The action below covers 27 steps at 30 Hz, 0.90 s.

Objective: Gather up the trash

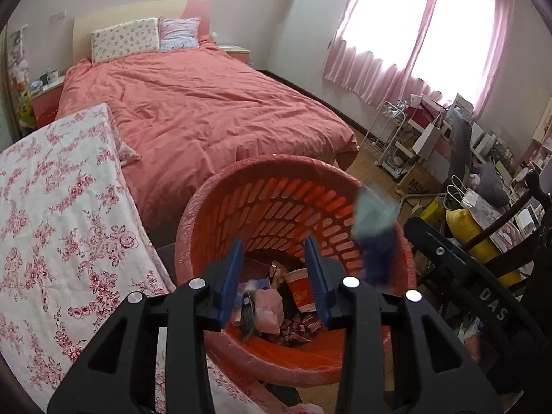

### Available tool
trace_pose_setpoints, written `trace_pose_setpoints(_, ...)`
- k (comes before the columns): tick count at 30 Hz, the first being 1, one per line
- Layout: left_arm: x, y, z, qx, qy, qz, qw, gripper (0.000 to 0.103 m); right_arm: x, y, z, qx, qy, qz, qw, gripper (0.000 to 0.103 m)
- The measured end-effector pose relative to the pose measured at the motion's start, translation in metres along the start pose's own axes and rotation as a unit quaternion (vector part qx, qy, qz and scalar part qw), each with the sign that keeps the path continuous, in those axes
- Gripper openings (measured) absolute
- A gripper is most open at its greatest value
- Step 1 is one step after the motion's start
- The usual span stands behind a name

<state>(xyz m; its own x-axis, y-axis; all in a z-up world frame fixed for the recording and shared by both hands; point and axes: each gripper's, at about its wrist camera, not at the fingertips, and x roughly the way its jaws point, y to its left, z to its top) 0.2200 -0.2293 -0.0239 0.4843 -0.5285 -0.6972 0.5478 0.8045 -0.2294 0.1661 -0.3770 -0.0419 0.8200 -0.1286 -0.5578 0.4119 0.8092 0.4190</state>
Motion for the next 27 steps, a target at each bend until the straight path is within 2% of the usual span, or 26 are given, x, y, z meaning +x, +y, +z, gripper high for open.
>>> trace_pose_setpoints(5, -0.012, 0.011, -0.006, -0.012, 0.002, 0.018, 0.9998, 0.038, -0.010, 0.001, -0.002, -0.003, -0.003, -0.008, 1.000, 0.049)
trace_pose_setpoints(6, -0.019, 0.014, -0.009, -0.012, -0.002, 0.023, 0.9997, 0.040, -0.017, 0.004, -0.004, -0.008, -0.009, -0.014, 1.000, 0.054)
trace_pose_setpoints(8, -0.032, 0.019, -0.013, -0.011, -0.013, 0.035, 0.9992, 0.054, -0.029, 0.008, -0.005, -0.017, -0.021, -0.021, 0.999, 0.068)
trace_pose_setpoints(10, -0.058, 0.023, -0.021, -0.004, -0.036, 0.048, 0.9982, 0.058, -0.048, 0.016, -0.010, -0.031, -0.037, -0.029, 0.998, 0.079)
trace_pose_setpoints(12, -0.080, 0.028, -0.027, 0.005, -0.055, 0.064, 0.9964, 0.062, -0.067, 0.027, -0.015, -0.048, -0.050, -0.034, 0.997, 0.085)
trace_pose_setpoints(14, -0.109, 0.032, -0.038, 0.010, -0.081, 0.082, 0.9932, 0.079, -0.085, 0.037, -0.021, -0.065, -0.060, -0.038, 0.995, 0.090)
trace_pose_setpoints(16, -0.131, 0.035, -0.048, 0.011, -0.102, 0.098, 0.9899, 0.089, -0.104, 0.047, -0.027, -0.081, -0.070, -0.040, 0.993, 0.095)
trace_pose_setpoints(17, -0.149, 0.037, -0.057, 0.011, -0.116, 0.109, 0.9872, 0.093, -0.114, 0.052, -0.031, -0.090, -0.076, -0.041, 0.992, 0.096)
trace_pose_setpoints(21, -0.190, 0.042, -0.080, 0.009, -0.147, 0.144, 0.9784, 0.096, -0.149, 0.070, -0.050, -0.120, -0.090, -0.042, 0.988, 0.098)
trace_pose_setpoints(23, -0.207, 0.044, -0.092, 0.007, -0.160, 0.162, 0.9738, 0.101, -0.165, 0.080, -0.061, -0.135, -0.094, -0.040, 0.986, 0.098)
trace_pose_setpoints(27, -0.235, 0.044, -0.114, -0.009, -0.185, 0.198, 0.9625, 0.101, -0.195, 0.096, -0.085, -0.152, -0.110, -0.042, 0.981, 0.098)
